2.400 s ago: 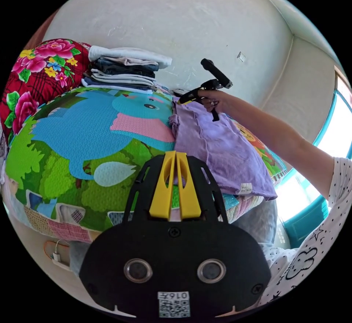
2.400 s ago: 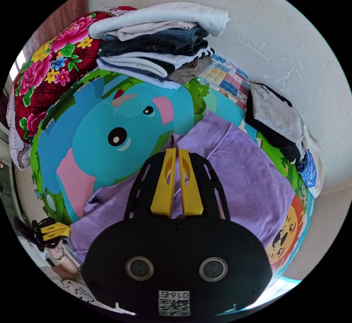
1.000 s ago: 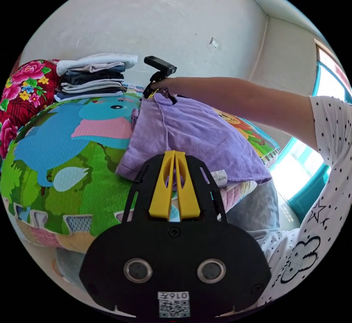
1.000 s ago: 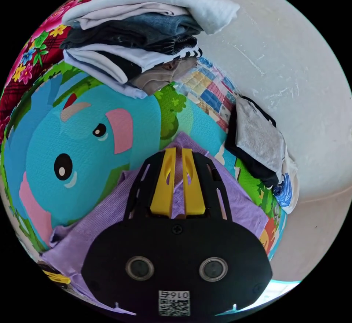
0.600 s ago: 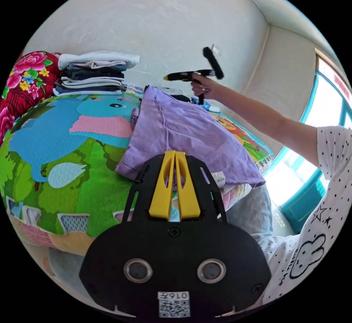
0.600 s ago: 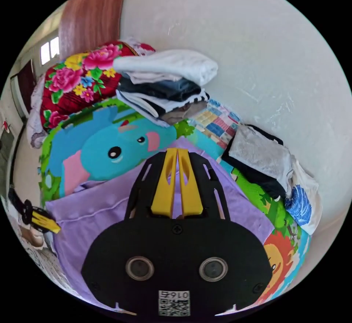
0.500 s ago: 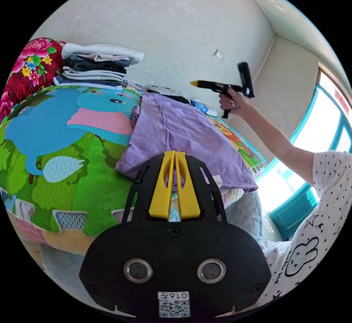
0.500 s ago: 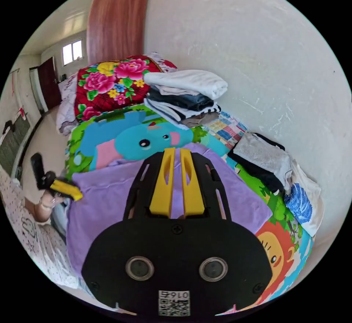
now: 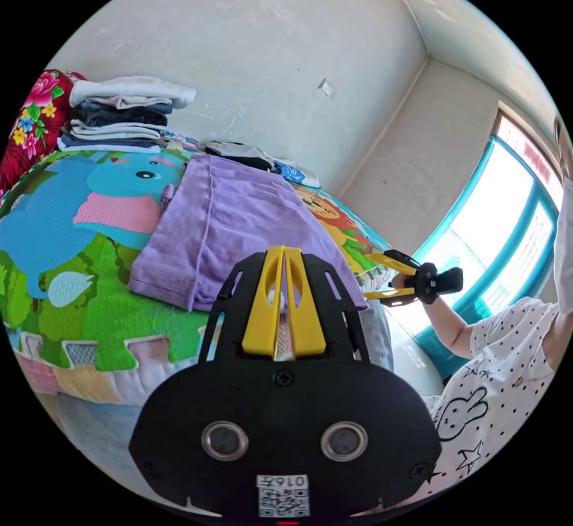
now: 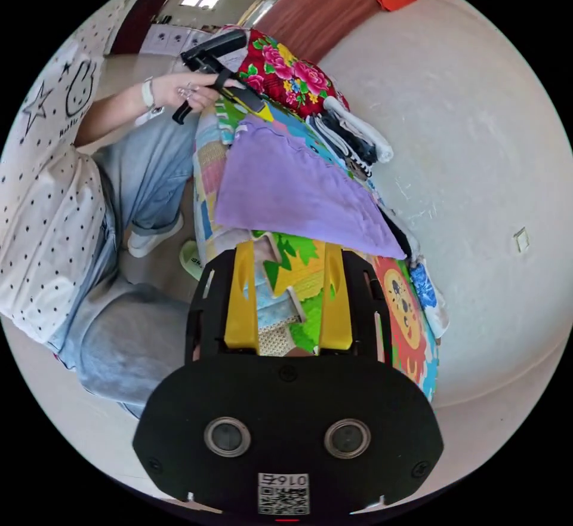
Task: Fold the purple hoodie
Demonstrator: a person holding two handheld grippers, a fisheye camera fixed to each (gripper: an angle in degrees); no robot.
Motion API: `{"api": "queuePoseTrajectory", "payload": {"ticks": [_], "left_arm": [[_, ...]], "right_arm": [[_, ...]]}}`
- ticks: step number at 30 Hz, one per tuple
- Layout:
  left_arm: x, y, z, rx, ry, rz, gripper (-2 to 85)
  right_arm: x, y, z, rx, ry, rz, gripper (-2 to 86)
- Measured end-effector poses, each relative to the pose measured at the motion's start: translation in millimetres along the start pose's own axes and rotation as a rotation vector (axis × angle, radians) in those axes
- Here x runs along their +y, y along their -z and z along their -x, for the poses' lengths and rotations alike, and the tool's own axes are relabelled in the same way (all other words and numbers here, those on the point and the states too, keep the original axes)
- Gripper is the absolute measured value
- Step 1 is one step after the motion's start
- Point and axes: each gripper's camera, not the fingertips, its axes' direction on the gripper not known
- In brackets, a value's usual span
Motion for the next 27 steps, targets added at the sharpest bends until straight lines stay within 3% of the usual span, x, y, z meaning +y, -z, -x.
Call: {"api": "queuePoseTrajectory", "payload": {"ticks": [7, 10, 13, 16, 20, 27], "left_arm": [[-2, -3, -43, 0.033, -0.022, 0.033, -0.9], [-1, 1, -63, 0.013, -0.034, 0.043, -0.6], [-2, 3, -90, 0.039, -0.134, 0.073, 0.5], [1, 8, -134, 0.037, -0.316, 0.013, 13.4], [2, -4, -206, -0.167, -0.589, 0.053, 15.6], [-13, -54, -289, -0.480, -0.944, 0.129, 16.4]], "right_arm": [[-1, 5, 111, 0.262, 0.430, 0.012, 14.5], [0, 8, 126, 0.323, 0.460, -0.035, 10.9], [-5, 23, 120, 0.261, 0.419, -0.025, 4.5], [-7, 45, 93, 0.145, 0.268, -0.049, 2.5], [-1, 71, 38, -0.035, 0.004, -0.103, 1.7], [6, 100, -33, -0.267, -0.184, -0.158, 1.4]]}}
